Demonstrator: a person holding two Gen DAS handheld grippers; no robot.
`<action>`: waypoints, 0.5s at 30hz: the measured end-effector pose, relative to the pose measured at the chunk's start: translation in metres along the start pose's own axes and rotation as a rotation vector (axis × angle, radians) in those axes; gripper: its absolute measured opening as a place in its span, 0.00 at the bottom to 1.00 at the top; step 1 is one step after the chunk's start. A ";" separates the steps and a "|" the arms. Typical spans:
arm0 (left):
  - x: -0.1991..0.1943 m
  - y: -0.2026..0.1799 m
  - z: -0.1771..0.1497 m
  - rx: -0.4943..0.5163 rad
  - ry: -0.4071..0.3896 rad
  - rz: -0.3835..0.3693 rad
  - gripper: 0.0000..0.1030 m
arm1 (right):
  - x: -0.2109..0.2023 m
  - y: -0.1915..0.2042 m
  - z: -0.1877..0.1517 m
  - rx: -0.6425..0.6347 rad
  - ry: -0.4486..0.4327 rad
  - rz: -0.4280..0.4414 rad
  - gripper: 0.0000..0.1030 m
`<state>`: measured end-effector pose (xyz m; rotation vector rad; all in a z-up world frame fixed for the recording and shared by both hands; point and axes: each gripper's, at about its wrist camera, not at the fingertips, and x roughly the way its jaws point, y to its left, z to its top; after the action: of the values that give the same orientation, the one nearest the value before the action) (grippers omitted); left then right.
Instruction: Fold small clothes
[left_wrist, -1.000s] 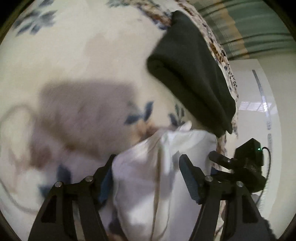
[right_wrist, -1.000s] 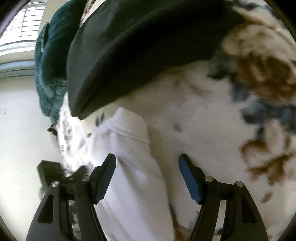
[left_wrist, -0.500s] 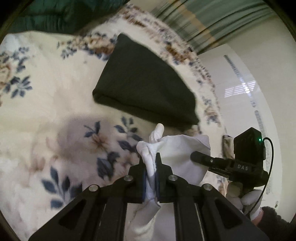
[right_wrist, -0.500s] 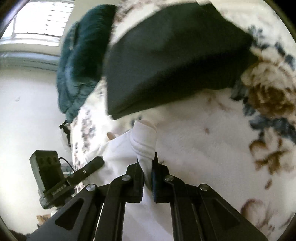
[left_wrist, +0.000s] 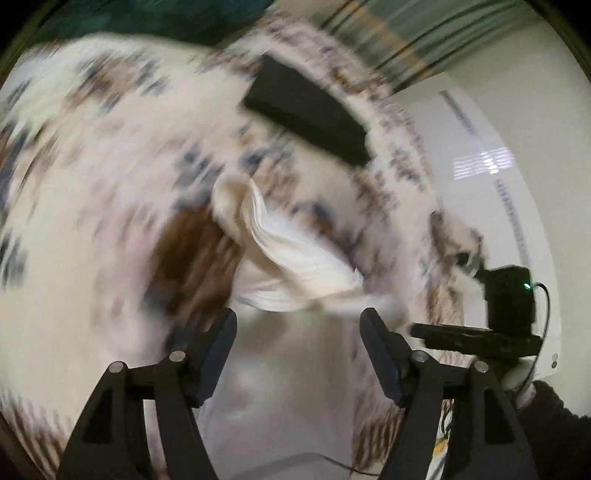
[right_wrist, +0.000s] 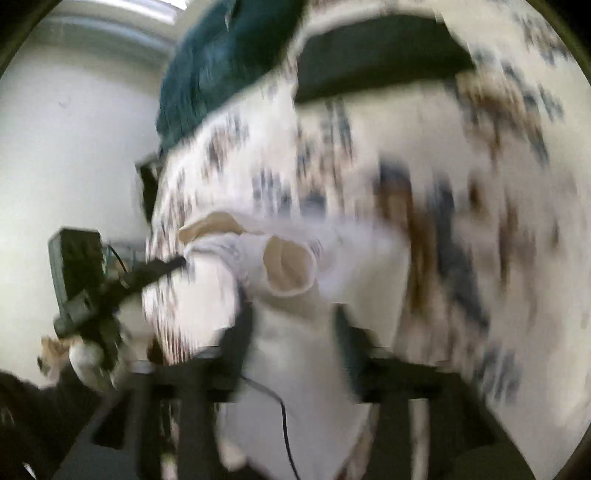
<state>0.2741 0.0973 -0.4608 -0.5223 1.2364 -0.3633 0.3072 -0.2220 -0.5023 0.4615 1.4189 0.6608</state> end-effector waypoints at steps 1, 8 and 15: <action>-0.001 0.014 -0.014 -0.058 0.025 0.018 0.65 | 0.002 -0.006 -0.037 0.008 0.071 0.010 0.59; 0.001 0.052 -0.020 -0.209 -0.012 0.076 0.65 | 0.010 -0.052 -0.085 0.266 0.074 -0.013 0.59; 0.059 0.085 0.031 -0.288 -0.003 0.112 0.65 | 0.066 -0.069 -0.045 0.529 -0.044 0.099 0.59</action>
<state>0.3202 0.1422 -0.5485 -0.6952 1.3170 -0.0887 0.2739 -0.2337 -0.6020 0.9595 1.5322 0.3412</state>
